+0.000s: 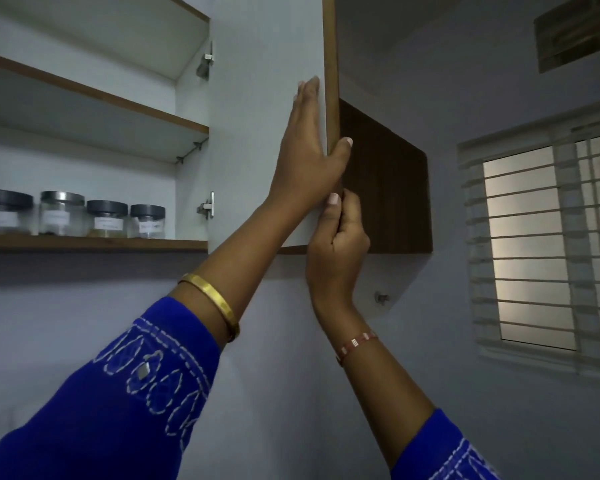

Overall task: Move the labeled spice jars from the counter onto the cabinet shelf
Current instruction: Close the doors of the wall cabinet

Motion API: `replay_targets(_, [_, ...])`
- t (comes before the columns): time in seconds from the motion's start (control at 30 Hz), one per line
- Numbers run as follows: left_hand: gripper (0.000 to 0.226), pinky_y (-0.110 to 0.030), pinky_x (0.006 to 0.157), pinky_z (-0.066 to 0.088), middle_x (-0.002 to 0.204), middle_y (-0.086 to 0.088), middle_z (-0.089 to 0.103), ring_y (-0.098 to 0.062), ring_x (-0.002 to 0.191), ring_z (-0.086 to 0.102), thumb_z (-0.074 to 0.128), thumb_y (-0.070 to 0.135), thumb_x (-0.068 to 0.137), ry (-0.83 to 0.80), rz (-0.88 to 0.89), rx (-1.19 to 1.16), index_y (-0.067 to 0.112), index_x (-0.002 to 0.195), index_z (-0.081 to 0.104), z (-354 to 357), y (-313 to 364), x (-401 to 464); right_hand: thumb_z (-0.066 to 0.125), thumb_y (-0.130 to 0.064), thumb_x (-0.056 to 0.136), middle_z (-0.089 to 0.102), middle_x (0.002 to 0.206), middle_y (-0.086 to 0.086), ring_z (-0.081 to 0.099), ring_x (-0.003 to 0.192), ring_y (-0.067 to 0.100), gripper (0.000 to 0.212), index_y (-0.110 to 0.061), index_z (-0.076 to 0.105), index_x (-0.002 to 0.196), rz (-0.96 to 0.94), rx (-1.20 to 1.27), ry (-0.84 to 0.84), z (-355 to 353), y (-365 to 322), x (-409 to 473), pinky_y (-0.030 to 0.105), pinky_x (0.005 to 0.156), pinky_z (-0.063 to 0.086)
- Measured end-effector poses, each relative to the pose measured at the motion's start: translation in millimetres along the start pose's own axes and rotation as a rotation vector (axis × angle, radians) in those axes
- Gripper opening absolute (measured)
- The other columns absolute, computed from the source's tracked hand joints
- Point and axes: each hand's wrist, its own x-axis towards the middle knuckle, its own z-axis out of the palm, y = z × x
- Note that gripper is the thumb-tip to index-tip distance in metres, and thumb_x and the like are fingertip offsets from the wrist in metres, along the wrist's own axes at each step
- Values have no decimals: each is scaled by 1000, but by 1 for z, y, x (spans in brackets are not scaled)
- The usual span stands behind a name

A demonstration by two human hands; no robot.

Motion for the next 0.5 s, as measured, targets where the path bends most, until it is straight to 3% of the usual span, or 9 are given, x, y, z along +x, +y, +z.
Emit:
replay_targets(0.13, [76,-32,119,20,158,-11,10,-22,147,11,53,5,88,-5,-40,-64,3,147,7,-28,1,-4,35,-30,96,51,67,-15,52,52,-4,38,-4,55,115,-51,45,-24,20,-15,-15,3,45,35])
replay_targets(0.2, [78,-39,115,32,157,-12,14,-25,144,21,53,3,84,-2,-56,-95,3,147,8,-43,-1,-5,31,-35,93,61,76,-3,54,59,-1,46,-5,53,121,-89,73,-52,30,-24,-23,3,50,37])
replay_targets(0.27, [80,-43,108,40,155,-15,21,-29,139,32,53,4,80,4,-59,-104,3,148,9,-59,-3,-7,30,-36,92,67,88,9,63,70,12,50,-6,51,126,-117,86,-79,39,-33,-32,4,57,40])
replay_targets(0.4, [80,-40,98,50,147,-21,35,-31,127,49,51,11,74,42,-43,-69,1,146,19,-95,-5,-13,30,-36,92,67,109,14,67,94,24,54,-6,44,135,-119,114,-134,63,-52,-50,28,72,57])
replay_targets(0.5, [73,-23,84,55,139,-14,46,-12,100,61,51,6,76,81,-39,-27,0,144,25,-126,-8,-17,34,-33,93,56,133,13,55,122,26,55,-5,38,140,-135,119,-172,85,-63,-68,42,93,53])
